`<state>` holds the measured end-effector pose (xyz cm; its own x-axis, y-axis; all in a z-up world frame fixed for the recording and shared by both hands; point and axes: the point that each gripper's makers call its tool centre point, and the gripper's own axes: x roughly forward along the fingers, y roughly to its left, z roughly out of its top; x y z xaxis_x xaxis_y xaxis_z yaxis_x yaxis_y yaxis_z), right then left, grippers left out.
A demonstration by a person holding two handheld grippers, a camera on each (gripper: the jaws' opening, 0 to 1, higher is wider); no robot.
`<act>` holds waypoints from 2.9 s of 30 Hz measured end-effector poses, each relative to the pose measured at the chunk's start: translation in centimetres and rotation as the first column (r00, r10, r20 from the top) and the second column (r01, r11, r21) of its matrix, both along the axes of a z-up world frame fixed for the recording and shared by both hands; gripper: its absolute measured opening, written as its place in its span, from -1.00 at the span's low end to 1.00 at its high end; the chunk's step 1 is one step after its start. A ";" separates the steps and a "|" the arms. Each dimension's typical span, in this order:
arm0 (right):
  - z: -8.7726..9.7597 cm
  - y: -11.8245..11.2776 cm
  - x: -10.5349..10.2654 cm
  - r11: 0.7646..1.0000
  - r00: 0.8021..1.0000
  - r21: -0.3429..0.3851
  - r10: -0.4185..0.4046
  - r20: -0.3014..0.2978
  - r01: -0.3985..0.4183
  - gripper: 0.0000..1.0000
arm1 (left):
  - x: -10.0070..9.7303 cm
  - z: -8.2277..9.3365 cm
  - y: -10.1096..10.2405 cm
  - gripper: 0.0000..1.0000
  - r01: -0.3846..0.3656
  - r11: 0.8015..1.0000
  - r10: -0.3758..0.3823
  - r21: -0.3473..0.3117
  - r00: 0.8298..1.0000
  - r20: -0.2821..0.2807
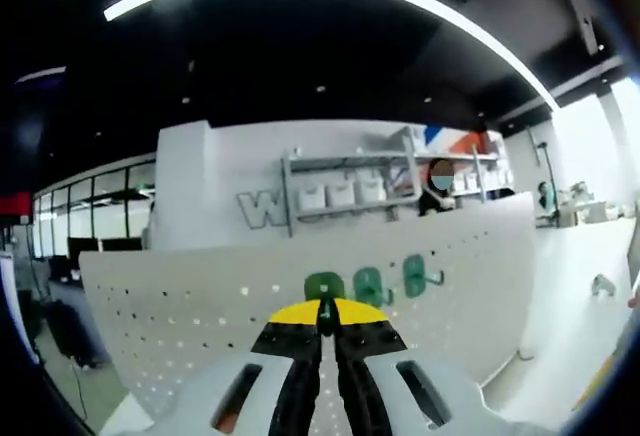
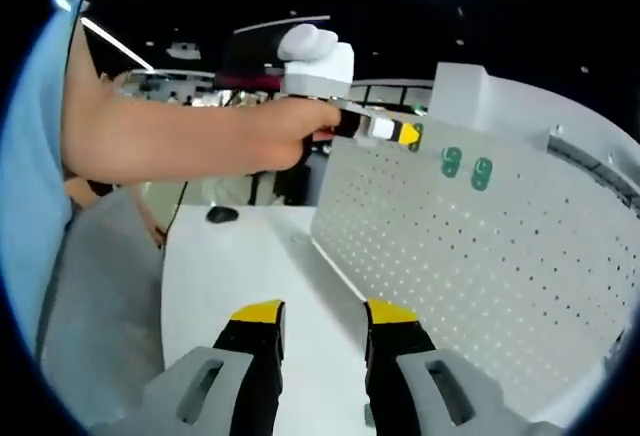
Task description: Insert the hook assembly into the mounting plate slot until the hook locks in place.
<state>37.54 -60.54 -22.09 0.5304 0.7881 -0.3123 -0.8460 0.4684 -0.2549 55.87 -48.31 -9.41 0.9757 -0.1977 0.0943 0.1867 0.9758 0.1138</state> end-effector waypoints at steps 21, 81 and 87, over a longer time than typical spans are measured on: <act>1.4 -4.4 0.9 0.994 0.995 0.033 -0.100 0.022 0.100 0.02 | 2.2 -0.3 0.1 -0.93 -0.037 0.999 0.037 -0.007 0.999 -0.016; 2.5 -8.6 1.9 0.974 0.974 0.071 -0.218 0.053 0.215 0.41 | 3.6 -1.1 0.3 -0.89 -0.138 0.985 0.139 0.107 0.990 -0.004; 2.4 -8.7 2.1 0.974 0.974 0.063 -0.222 0.055 0.218 0.41 | 3.4 -1.4 0.3 -0.73 -0.117 0.985 0.120 0.130 0.992 -0.022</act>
<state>39.61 -69.23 -19.69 0.7096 0.6652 -0.2323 -0.7041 0.6563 -0.2713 59.31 -48.04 -10.84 0.9950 -0.0890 0.0459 0.0759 0.9690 0.2352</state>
